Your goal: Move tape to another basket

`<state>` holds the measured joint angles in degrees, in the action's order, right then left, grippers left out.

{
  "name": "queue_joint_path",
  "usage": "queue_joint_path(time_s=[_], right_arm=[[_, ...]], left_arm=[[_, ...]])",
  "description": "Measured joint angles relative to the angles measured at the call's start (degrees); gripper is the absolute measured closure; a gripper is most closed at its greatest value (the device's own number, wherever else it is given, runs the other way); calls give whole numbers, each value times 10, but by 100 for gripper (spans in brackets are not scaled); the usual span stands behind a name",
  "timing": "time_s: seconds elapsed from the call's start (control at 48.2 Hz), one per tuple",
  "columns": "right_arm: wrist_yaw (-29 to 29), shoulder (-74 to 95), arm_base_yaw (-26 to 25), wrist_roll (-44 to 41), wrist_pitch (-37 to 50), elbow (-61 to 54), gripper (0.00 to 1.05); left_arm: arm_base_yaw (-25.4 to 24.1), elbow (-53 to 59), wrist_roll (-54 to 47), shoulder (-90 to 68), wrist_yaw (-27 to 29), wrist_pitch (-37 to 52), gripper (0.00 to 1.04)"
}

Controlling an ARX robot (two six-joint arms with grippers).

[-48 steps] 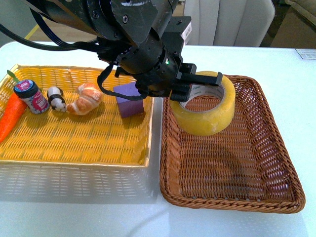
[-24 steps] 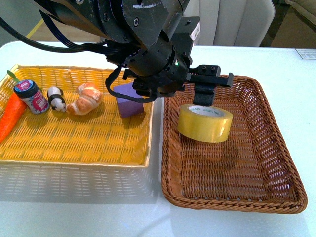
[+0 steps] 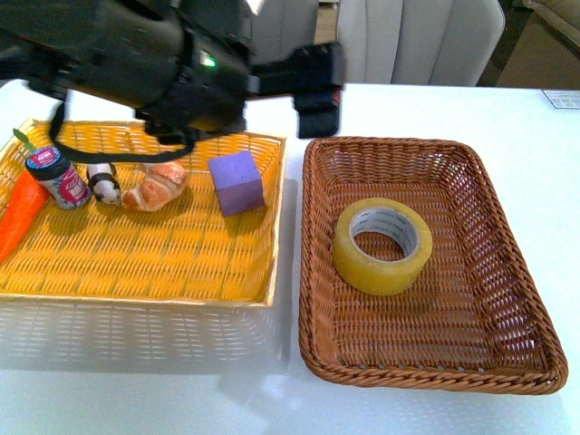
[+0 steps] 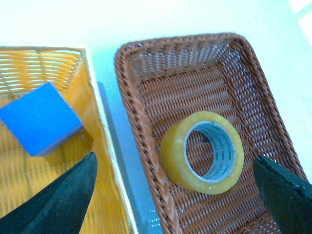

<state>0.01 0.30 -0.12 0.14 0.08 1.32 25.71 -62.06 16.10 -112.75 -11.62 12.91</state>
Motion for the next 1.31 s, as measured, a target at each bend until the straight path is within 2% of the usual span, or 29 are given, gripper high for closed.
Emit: queue_joint_path(time_s=[0.083, 0.104, 0.125, 0.145, 0.187, 0.228, 0.27, 0.353, 0.477, 0.602, 0.934, 1.204, 1.245, 1.308], right_arm=[[0, 0, 0, 0, 0, 0, 9], [0, 0, 0, 0, 0, 0, 9], [0, 0, 0, 0, 0, 0, 9], [-1, 0, 0, 0, 0, 0, 9], [-2, 0, 0, 0, 0, 0, 9], [-2, 0, 0, 0, 0, 0, 9], [0, 0, 0, 0, 0, 0, 9], [0, 0, 0, 0, 0, 0, 9], [0, 0, 0, 0, 0, 0, 9], [0, 0, 0, 0, 0, 0, 9], [0, 0, 0, 0, 0, 0, 9], [0, 0, 0, 0, 0, 0, 9], [0, 0, 0, 0, 0, 0, 9], [0, 0, 0, 0, 0, 0, 9]], left_arm=[[-17, 23, 8, 26, 2, 11, 9], [-18, 29, 4, 28, 21, 25, 10], [-16, 44, -9, 25, 52, 75, 13], [-12, 74, -37, 22, 141, 171, 18], [-13, 135, -76, 21, 240, 317, 27], [-22, 200, -109, 29, 305, 434, 36], [-33, 243, -122, 47, 318, 502, 43], [-54, 297, -137, 94, 310, 570, 56], [-83, 359, -147, 160, 285, 586, 74], [-122, 442, -150, 265, 248, 544, 104], [-180, 544, -155, 431, 193, 482, 103], [-210, 587, -155, 564, 159, 392, 103], [-228, 591, -155, 583, 130, 378, 103], [-247, 596, -155, 610, 121, 356, 103]])
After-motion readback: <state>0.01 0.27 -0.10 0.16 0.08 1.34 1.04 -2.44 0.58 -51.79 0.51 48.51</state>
